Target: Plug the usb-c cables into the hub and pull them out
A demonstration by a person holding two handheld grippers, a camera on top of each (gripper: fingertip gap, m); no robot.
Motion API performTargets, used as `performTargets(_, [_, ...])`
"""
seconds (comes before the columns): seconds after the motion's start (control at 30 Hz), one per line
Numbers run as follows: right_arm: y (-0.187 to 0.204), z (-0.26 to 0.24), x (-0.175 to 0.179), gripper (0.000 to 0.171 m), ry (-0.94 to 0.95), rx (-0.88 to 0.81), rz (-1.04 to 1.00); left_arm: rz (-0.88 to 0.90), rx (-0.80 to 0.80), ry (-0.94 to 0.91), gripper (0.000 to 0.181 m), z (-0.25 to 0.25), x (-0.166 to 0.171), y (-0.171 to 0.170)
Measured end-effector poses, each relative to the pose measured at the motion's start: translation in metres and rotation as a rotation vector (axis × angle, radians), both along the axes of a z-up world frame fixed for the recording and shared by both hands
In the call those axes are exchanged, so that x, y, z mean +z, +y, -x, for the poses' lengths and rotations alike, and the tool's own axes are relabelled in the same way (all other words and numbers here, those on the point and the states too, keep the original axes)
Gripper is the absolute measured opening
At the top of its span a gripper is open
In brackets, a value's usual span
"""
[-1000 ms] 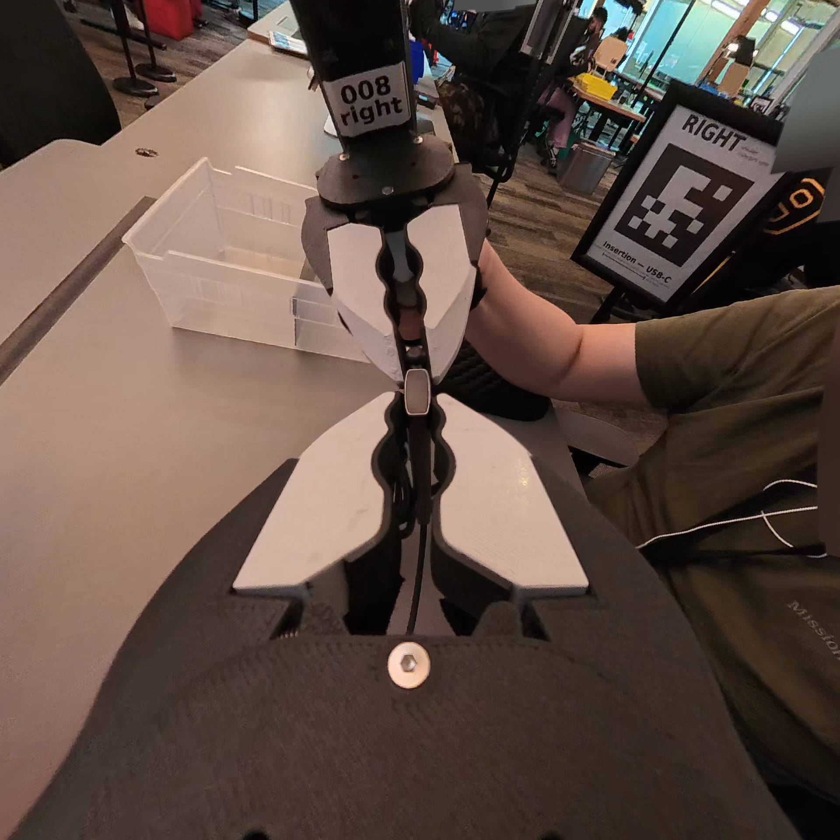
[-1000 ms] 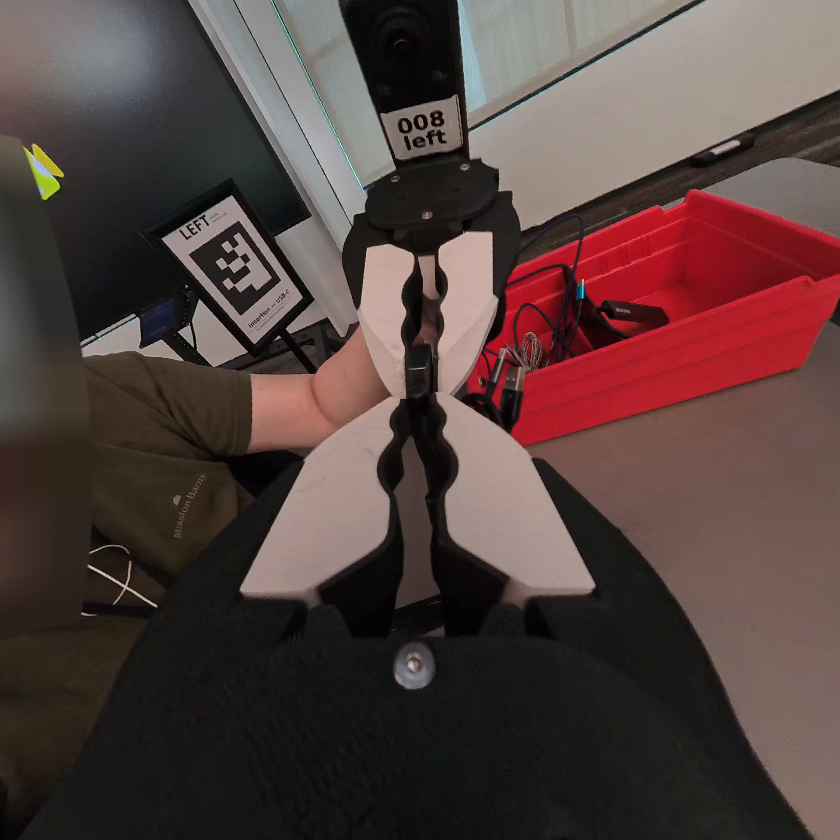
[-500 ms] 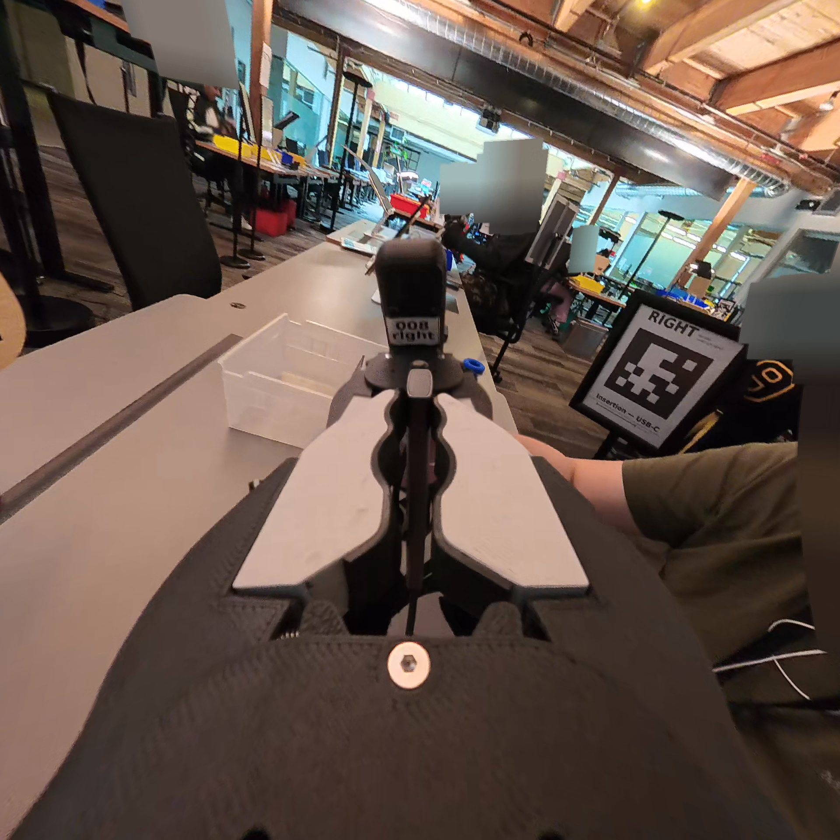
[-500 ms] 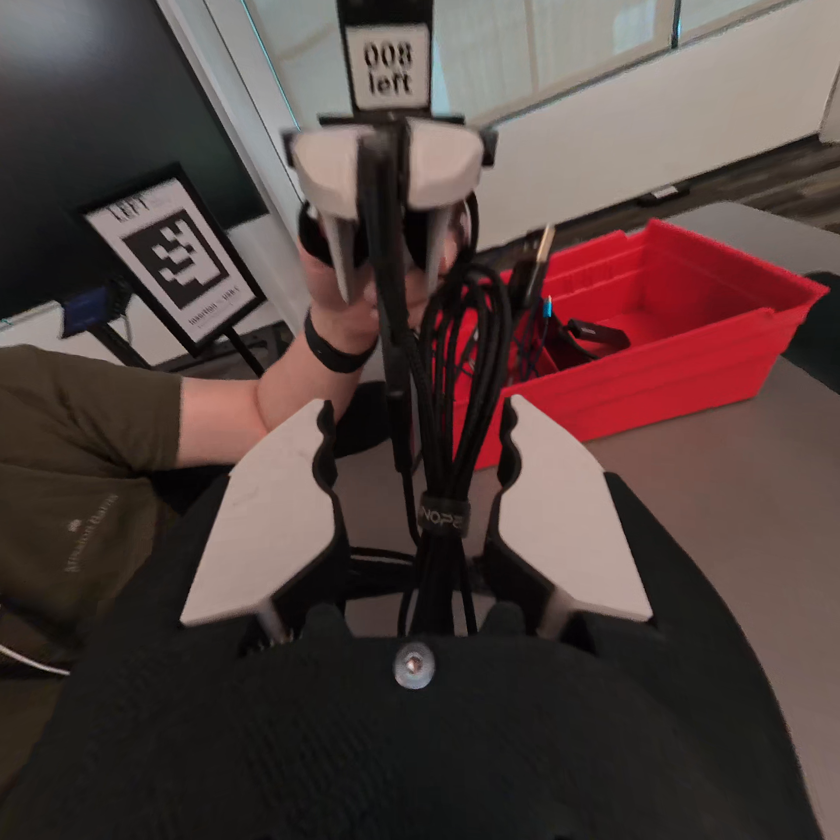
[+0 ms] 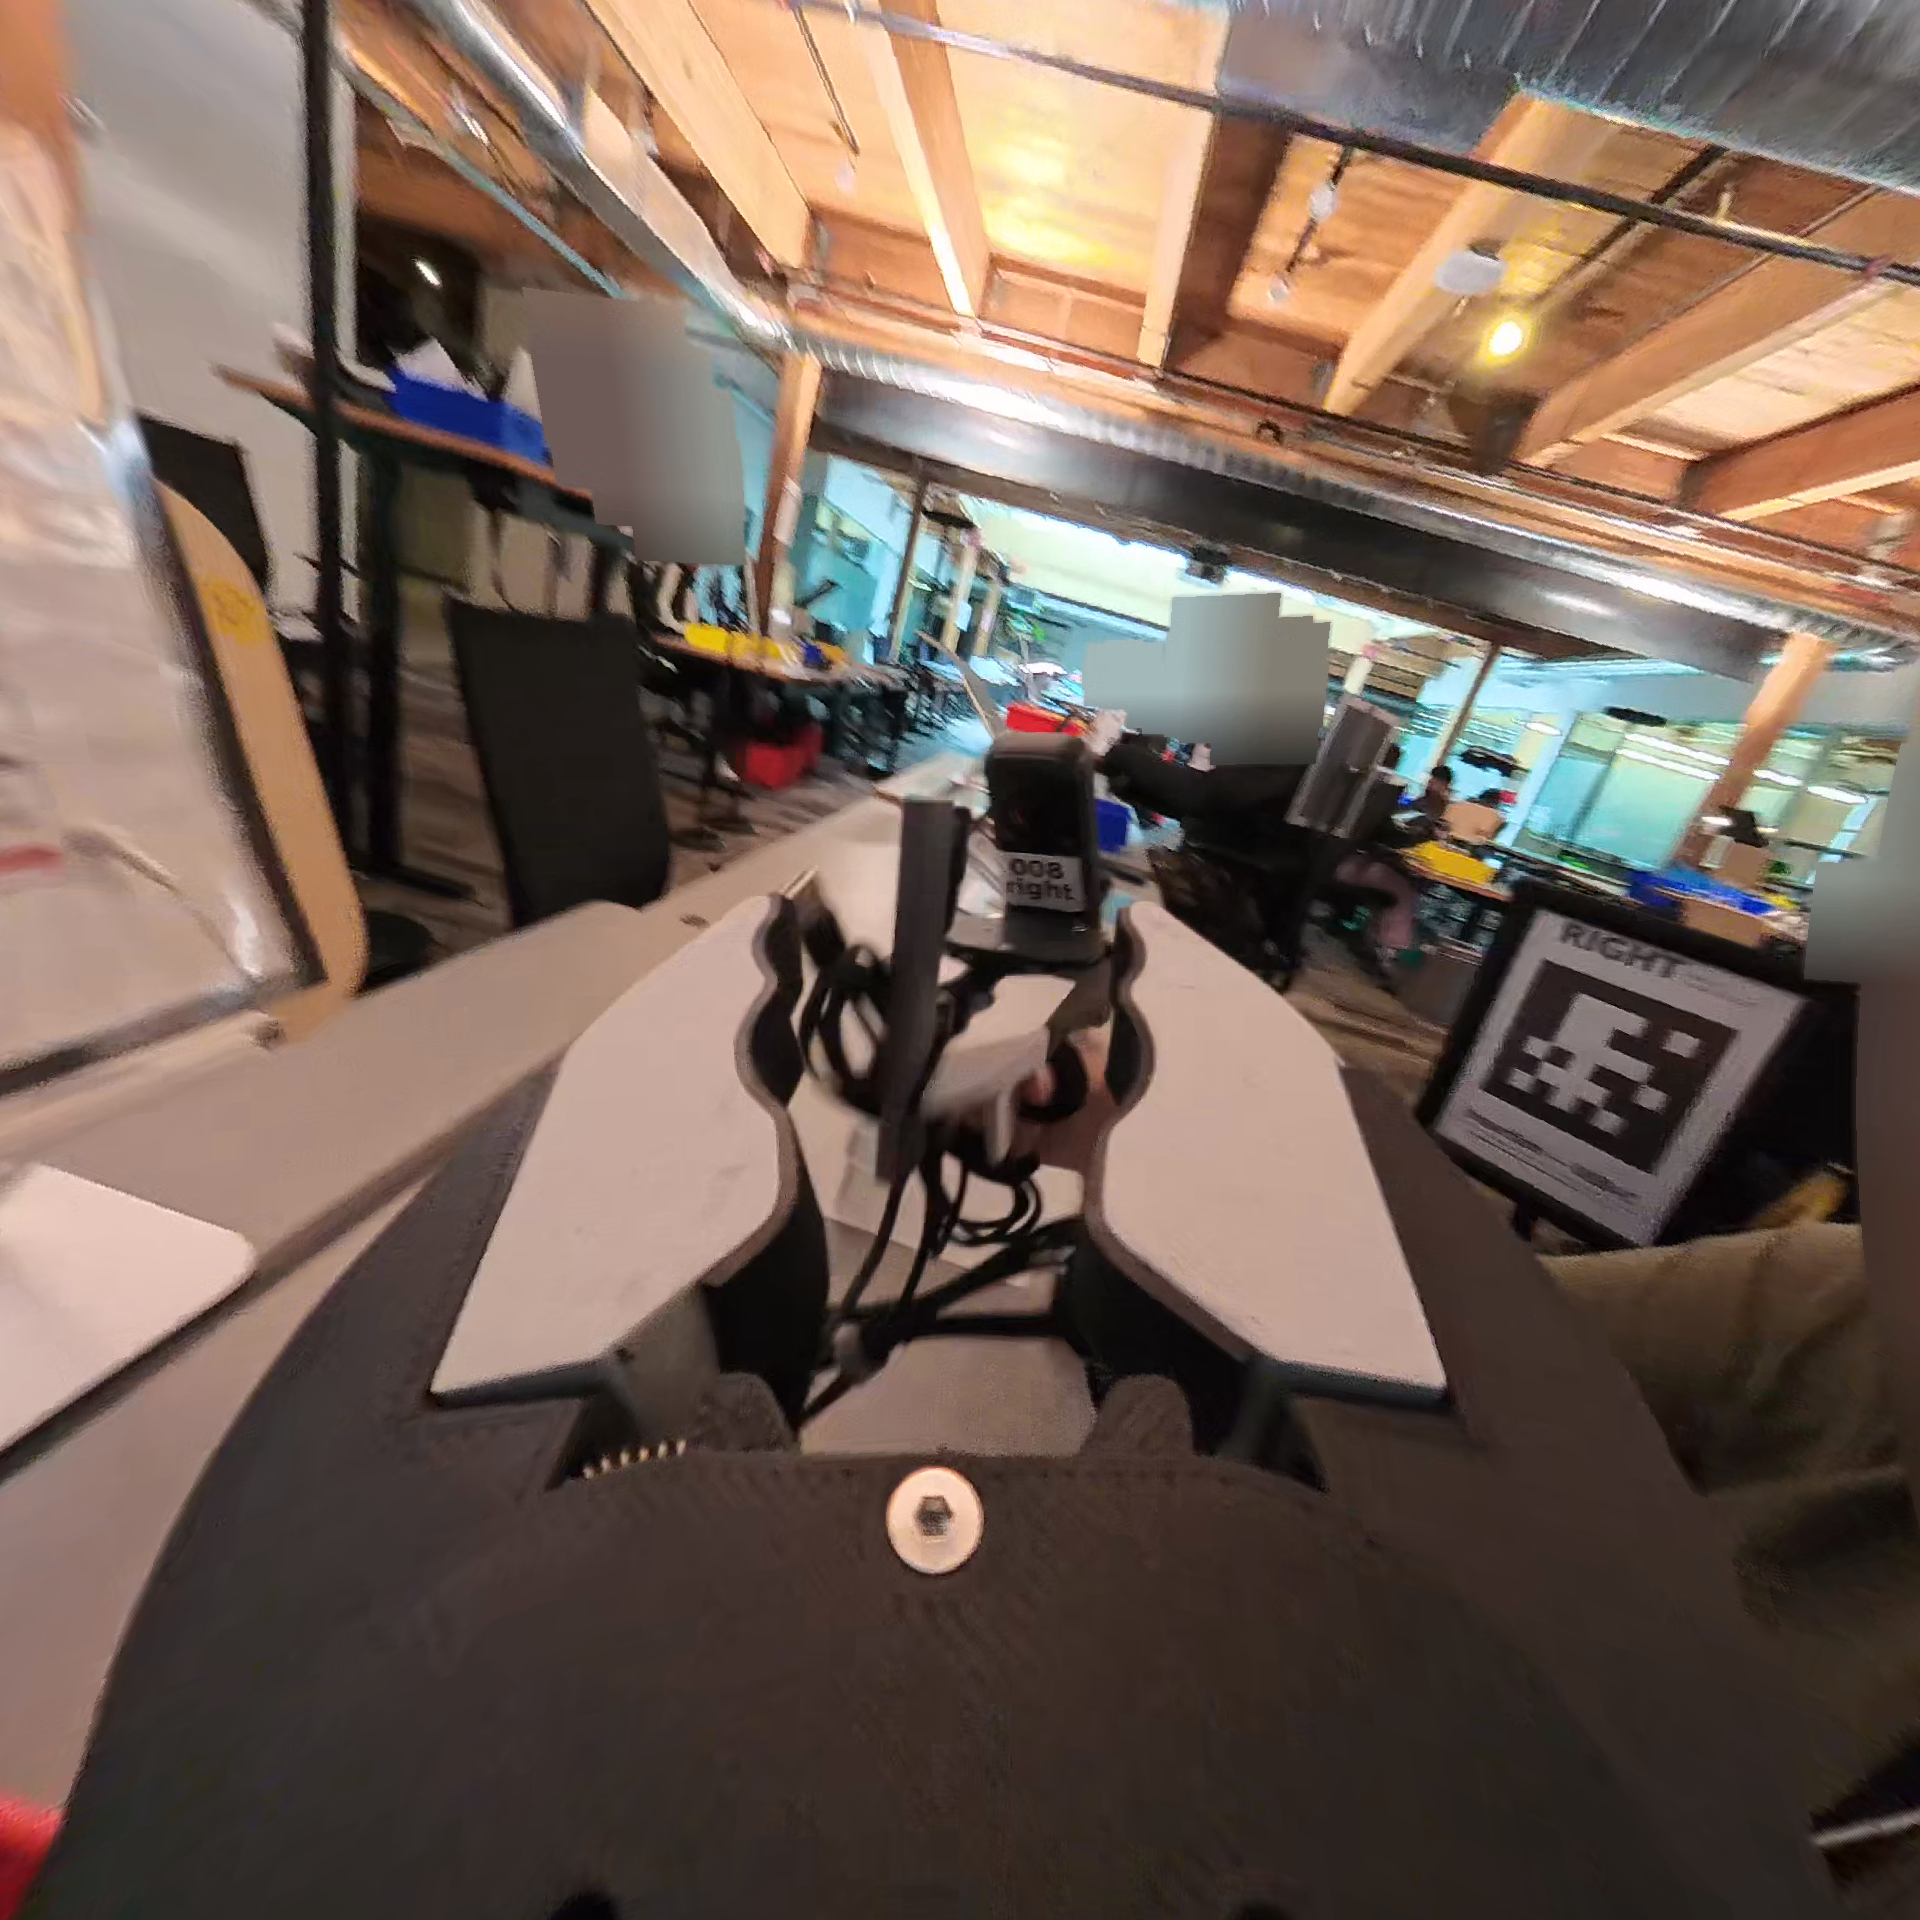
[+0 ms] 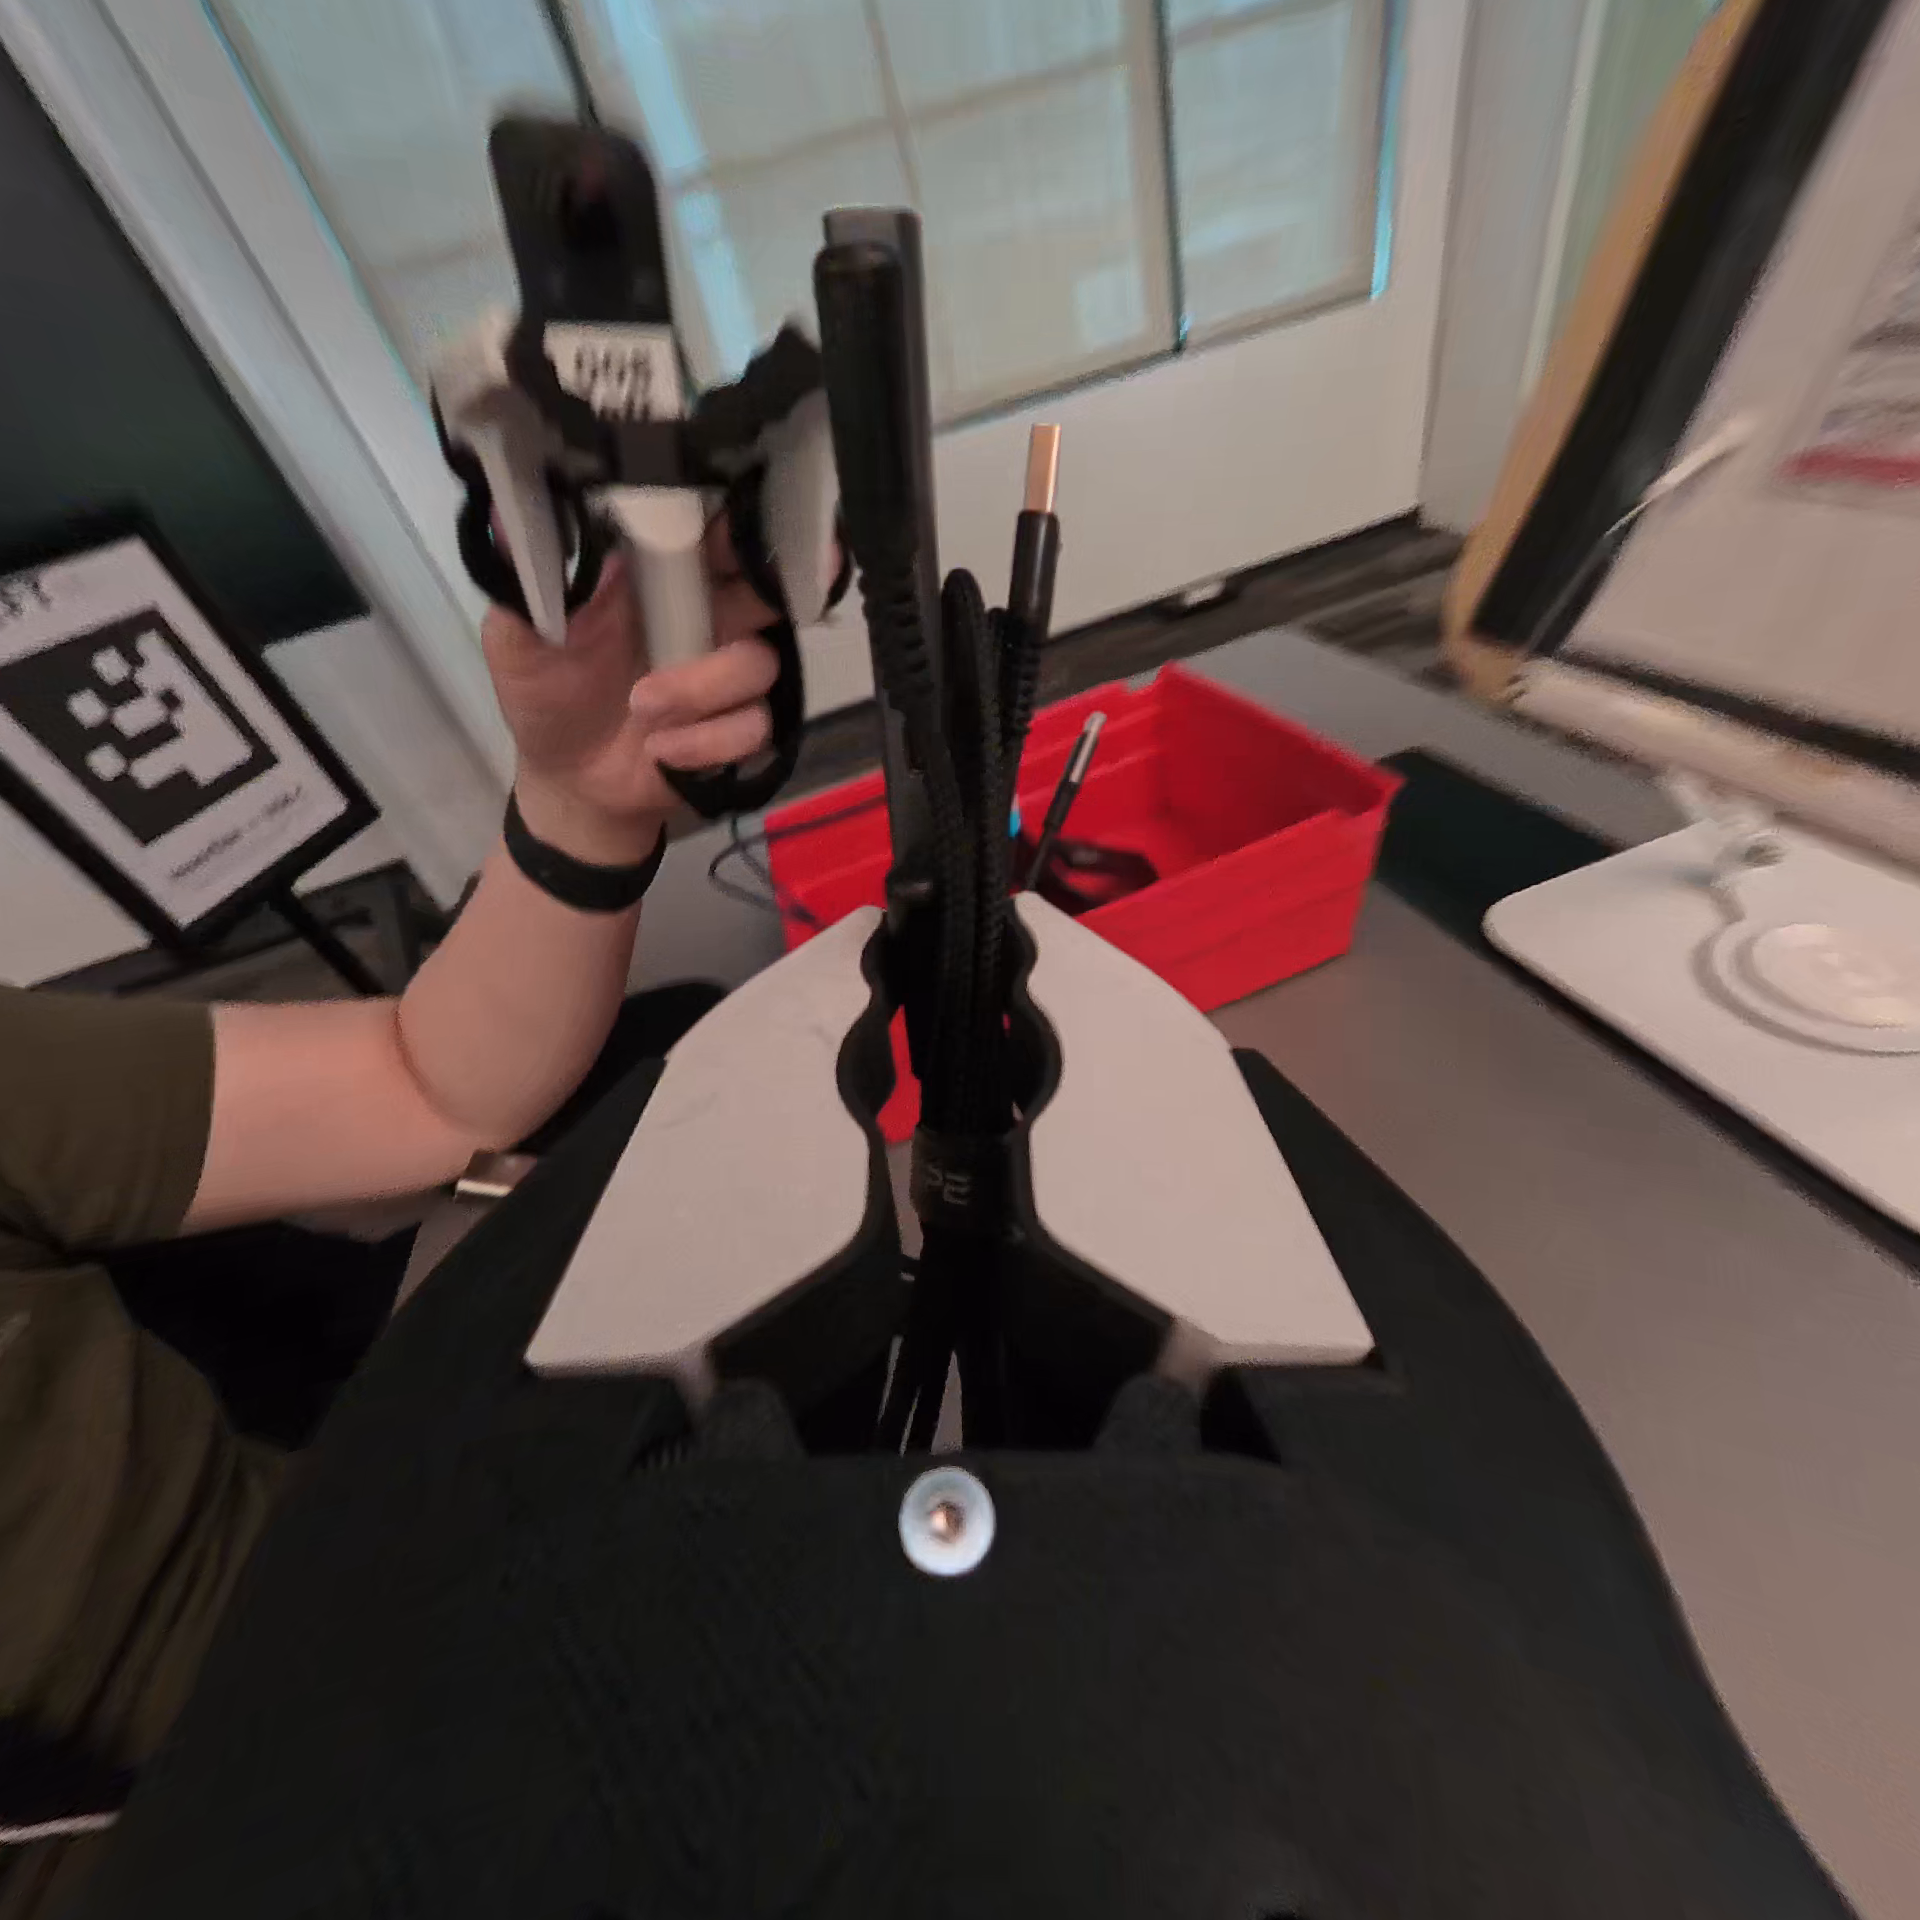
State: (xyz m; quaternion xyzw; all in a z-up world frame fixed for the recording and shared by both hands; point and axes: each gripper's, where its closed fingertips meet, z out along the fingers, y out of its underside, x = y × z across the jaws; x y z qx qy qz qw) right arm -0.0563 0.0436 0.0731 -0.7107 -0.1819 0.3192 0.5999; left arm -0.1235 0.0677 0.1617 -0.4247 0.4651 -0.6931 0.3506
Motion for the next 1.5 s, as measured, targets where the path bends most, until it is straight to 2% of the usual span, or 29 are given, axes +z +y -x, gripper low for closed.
performTargets(0.03, [-0.005,-0.017,0.015,0.018,0.026,-0.039,-0.044,-0.018,0.029,-0.02,0.055,0.007,0.005,0.004])
performTargets(0.17, [-0.05,-0.103,0.079,0.018,0.151,-0.25,-0.251,-0.034,0.061,-0.057,0.051,0.025,0.02,0.01])
performTargets(0.27, [-0.086,-0.168,0.092,0.019,0.137,-0.452,-0.33,-0.031,0.051,-0.075,0.041,0.029,0.022,0.011])
performTargets(0.33, [-0.101,-0.205,0.085,0.018,0.114,-0.563,-0.307,-0.026,0.054,-0.08,0.04,0.028,0.022,0.012])
performTargets(0.53, [-0.117,-0.292,0.026,0.018,0.023,-0.843,-0.145,-0.049,0.012,-0.021,0.041,0.016,0.009,0.001])
performTargets(0.77, [-0.111,-0.32,-0.044,0.018,-0.046,-0.832,0.086,-0.044,-0.039,0.04,0.04,0.003,-0.006,-0.008])
performTargets(0.97, [-0.119,-0.328,-0.077,0.018,-0.033,-0.795,0.218,-0.047,-0.064,0.077,0.04,-0.005,-0.015,-0.013])
performTargets(1.07, [-0.128,-0.324,-0.098,0.018,-0.098,-0.748,0.335,-0.049,-0.08,0.094,0.04,-0.008,-0.019,-0.017])
performTargets(1.17, [-0.122,-0.318,-0.099,0.019,-0.157,-0.729,0.33,-0.046,-0.108,0.108,0.04,-0.011,-0.022,-0.023])
performTargets(1.23, [-0.116,-0.314,-0.104,0.018,-0.271,-0.721,0.37,-0.05,-0.118,0.123,0.039,-0.013,-0.026,-0.026])
performTargets(1.37, [-0.102,-0.301,-0.126,0.019,-0.646,-0.645,0.482,-0.062,-0.141,0.147,0.039,-0.016,-0.031,-0.033])
performTargets(1.5, [-0.091,-0.29,-0.141,0.018,-1.039,-0.463,0.585,-0.072,-0.167,0.173,0.039,-0.019,-0.036,-0.041])
